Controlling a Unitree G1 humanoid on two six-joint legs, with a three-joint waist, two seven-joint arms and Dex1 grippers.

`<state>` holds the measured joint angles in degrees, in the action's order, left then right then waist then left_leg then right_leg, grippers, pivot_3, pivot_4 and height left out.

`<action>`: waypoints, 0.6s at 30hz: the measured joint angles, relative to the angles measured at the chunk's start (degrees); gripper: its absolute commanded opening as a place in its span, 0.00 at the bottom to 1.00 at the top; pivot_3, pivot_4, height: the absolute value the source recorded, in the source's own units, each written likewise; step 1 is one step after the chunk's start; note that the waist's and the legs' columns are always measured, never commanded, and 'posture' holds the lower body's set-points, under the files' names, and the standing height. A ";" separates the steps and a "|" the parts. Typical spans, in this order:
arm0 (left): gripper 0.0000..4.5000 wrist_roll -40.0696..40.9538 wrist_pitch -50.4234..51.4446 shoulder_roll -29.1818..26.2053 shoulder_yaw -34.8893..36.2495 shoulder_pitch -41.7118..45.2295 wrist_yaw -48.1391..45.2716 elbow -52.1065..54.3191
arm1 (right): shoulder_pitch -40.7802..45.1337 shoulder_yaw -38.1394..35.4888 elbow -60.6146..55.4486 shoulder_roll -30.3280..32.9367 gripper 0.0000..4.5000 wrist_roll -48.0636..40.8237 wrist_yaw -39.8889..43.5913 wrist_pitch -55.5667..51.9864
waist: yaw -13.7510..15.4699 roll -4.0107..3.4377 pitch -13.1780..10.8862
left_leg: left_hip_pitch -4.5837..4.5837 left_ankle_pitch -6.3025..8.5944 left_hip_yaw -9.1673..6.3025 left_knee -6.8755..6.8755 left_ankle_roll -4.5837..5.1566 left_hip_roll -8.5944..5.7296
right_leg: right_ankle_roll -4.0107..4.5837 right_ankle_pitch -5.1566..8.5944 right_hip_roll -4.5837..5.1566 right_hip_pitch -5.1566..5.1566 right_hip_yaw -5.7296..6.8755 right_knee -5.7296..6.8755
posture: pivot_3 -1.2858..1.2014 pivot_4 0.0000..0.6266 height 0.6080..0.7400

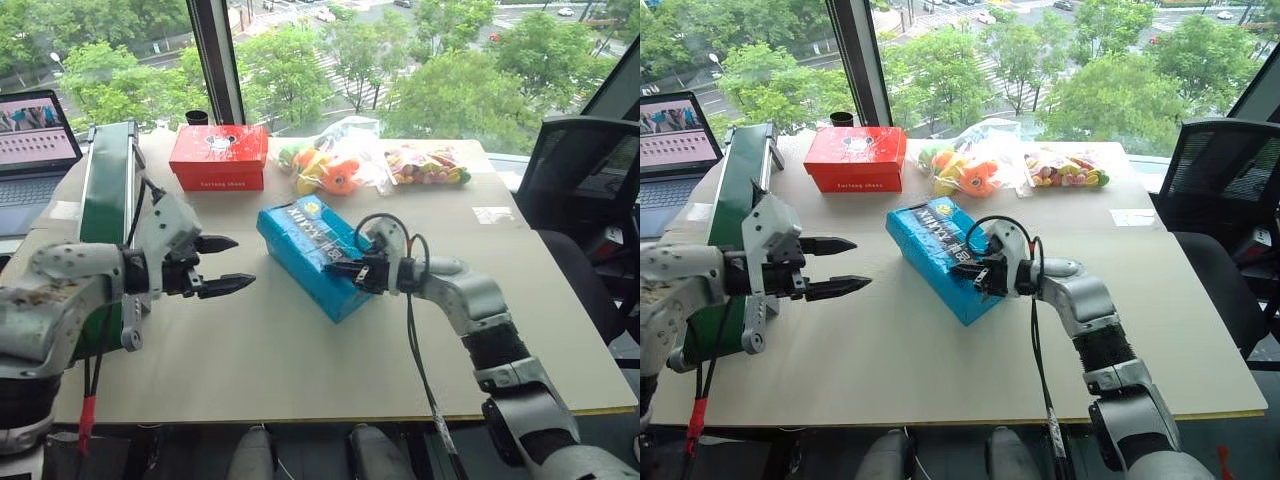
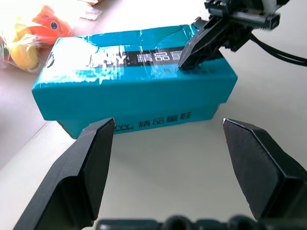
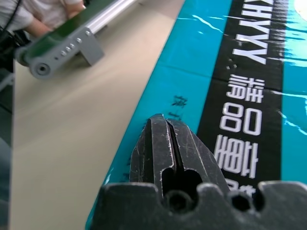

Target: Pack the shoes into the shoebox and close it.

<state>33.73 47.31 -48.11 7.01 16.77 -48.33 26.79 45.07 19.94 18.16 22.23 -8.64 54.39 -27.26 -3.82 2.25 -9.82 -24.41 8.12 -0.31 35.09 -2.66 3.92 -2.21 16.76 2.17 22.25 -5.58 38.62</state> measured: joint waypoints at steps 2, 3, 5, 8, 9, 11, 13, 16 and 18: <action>0.85 -0.01 0.00 0.02 0.00 -0.22 0.38 0.06 | 0.29 0.14 0.49 0.01 0.06 0.98 0.17 0.91 | -0.01 0.00 0.00 | 0.10 0.00 0.00 -0.01 0.00 0.00 | -0.23 0.14 0.00 -0.07 0.00 -0.01 | 0.52 0.24 0.99; 0.85 0.00 -0.06 0.22 0.01 -0.38 0.68 0.13 | 0.29 -0.71 -0.02 -0.04 0.12 0.67 0.10 0.87 | 0.00 0.00 0.00 | 0.10 0.00 0.00 -0.01 0.00 0.00 | -0.31 0.19 0.00 -0.08 -0.01 0.00 | 0.52 0.24 0.99; 0.85 0.03 -0.66 1.40 0.06 -1.15 1.38 0.65 | -0.47 -3.42 -1.24 0.22 0.24 -1.16 -0.02 -1.43 | 0.20 0.00 -0.03 | 0.01 0.00 0.00 0.00 0.00 0.00 | -0.33 0.19 0.01 -0.02 -0.01 0.00 | 0.52 0.24 0.99; 0.85 0.35 -1.06 3.38 0.08 -1.91 2.48 1.30 | -1.16 -9.03 -6.01 3.27 0.47 -5.09 0.22 -6.27 | 0.79 -0.01 -0.08 | -0.27 0.00 0.00 0.01 0.00 -0.01 | 0.04 -0.02 0.03 0.19 0.00 -0.05 | 0.52 0.24 0.99; 0.85 0.09 -1.74 3.91 0.05 -1.98 2.98 1.54 | -1.44 -10.39 -8.41 5.02 0.54 -5.78 0.32 -7.36 | 1.09 -0.01 -0.08 | -0.29 0.00 0.00 -0.03 0.00 -0.01 | 0.04 -0.02 0.03 0.19 0.01 -0.10 | 0.52 0.24 0.99; 0.85 -1.51 -4.90 5.93 0.04 -2.35 4.92 2.17 | -3.21 -12.30 -12.91 9.04 0.69 -6.19 0.60 -8.65 | 1.39 -0.03 -0.09 | -0.30 0.03 0.01 -0.18 0.01 -0.02 | 0.04 -0.01 0.06 0.19 0.03 -0.32 | 0.52 0.24 0.99; 0.85 -3.45 -7.53 7.68 -0.04 -3.19 6.91 2.20 | -5.59 -14.14 -15.70 11.86 0.85 -6.29 0.55 -9.69 | 1.59 -0.03 -0.09 | -0.35 0.05 0.01 -0.27 0.03 -0.03 | 0.04 -0.01 0.06 0.17 0.03 -0.55 | 0.52 0.24 0.99; 0.85 -6.82 -11.73 12.30 -0.20 -5.43 11.39 1.17 | -12.02 -18.77 -18.82 15.10 1.00 -7.48 -0.76 -10.81 | 1.79 -0.02 -0.09 | -0.47 0.09 0.01 -0.20 0.03 -0.06 | 0.03 -0.02 0.12 0.18 0.04 -0.61 | 0.52 0.24 0.99; 0.85 -7.81 -13.49 14.74 -0.37 -7.44 13.19 0.92 | -16.01 -21.50 -19.12 15.77 1.00 -7.48 -2.51 -10.39 | 1.79 -0.02 -0.09 | -0.49 0.08 0.01 -0.13 0.03 -0.08 | 0.00 -0.03 0.15 0.17 0.04 -0.59 | 0.52 0.24 0.99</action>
<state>25.92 33.82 -33.37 6.64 9.34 -35.14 27.71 29.05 -1.55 -0.96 38.00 -16.12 51.88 -37.65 -2.03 2.23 -9.91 -24.91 8.21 -0.30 34.96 -2.64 3.84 -2.21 16.72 2.31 22.42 -5.55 38.03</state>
